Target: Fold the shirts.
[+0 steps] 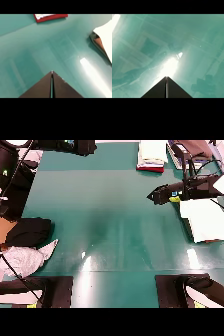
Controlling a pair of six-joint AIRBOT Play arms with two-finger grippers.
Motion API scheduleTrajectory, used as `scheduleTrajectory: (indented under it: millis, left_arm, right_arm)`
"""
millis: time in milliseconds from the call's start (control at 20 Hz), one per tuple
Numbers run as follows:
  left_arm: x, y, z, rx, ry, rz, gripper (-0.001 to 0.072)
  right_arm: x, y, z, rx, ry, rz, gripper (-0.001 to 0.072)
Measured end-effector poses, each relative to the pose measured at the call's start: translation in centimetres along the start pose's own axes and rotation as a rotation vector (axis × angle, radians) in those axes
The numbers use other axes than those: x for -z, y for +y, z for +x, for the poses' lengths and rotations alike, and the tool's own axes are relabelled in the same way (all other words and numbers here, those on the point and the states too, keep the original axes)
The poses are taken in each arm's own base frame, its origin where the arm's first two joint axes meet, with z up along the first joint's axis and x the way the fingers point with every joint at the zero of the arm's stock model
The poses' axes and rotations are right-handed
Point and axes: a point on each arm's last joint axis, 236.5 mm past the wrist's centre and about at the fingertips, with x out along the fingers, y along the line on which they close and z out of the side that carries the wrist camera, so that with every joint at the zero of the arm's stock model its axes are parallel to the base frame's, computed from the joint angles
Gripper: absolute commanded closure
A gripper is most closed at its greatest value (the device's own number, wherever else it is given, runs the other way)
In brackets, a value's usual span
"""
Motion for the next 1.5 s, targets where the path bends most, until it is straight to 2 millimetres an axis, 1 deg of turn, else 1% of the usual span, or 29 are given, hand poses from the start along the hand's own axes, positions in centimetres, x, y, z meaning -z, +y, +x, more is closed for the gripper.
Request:
scheduleTrajectory:
  millis: [300,650,800,900,1000,1100,1200,1250,1300,1350,1400,1500]
  left_arm:
    - [-0.7,0.1,0.0,-0.003,-0.03,0.0,0.0683]
    - [-0.9,0.0,0.0,-0.001,-0.039,-0.004,0.0683]
    - [-1.5,0.2,-0.4,-0.004,-0.062,-0.01,0.0683]
    - [-0.9,1.5,-1.8,-0.031,-0.024,-0.016,0.0683]
    - [0.6,3.5,-4.1,-0.084,0.052,-0.019,0.0683]
    - [2.5,6.6,-7.3,-0.183,0.132,-0.022,0.0682]
    - [5.2,10.2,-10.8,-0.313,0.216,-0.036,0.0682]
    - [7.2,12.1,-12.6,-0.387,0.27,-0.055,0.0679]
    - [9.3,13.9,-14.0,-0.451,0.324,-0.083,0.0489]
    - [12.0,15.8,-15.5,-0.517,0.383,-0.118,0.0174]
    - [14.8,17.5,-16.7,-0.572,0.444,-0.16,0.0093]
    - [20.5,20.4,-18.1,-0.652,0.557,-0.247,0.0096]
  right_arm:
    - [-0.1,0.0,0.0,0.0,-0.003,-0.001,0.0696]
    - [-0.1,0.0,0.0,-0.001,-0.002,0.0,0.0696]
    - [0.0,0.0,0.0,-0.001,-0.001,0.0,0.0696]
    - [0.0,0.1,0.0,-0.001,0.001,0.0,0.0696]
    - [0.1,0.1,0.0,-0.002,0.003,0.0,0.0696]
    - [0.1,0.1,0.0,-0.001,0.005,-0.001,0.0696]
    - [0.2,0.1,0.0,-0.002,0.007,0.0,0.0696]
    - [0.2,0.1,0.0,-0.002,0.008,0.0,0.0696]
    - [0.2,0.1,0.0,-0.002,0.009,0.0,0.0696]
    - [0.2,0.1,0.0,-0.002,0.008,-0.001,0.0696]
    - [0.2,0.1,0.0,-0.002,0.008,-0.001,0.0696]
    - [0.2,0.1,0.0,-0.002,0.008,-0.001,0.0696]
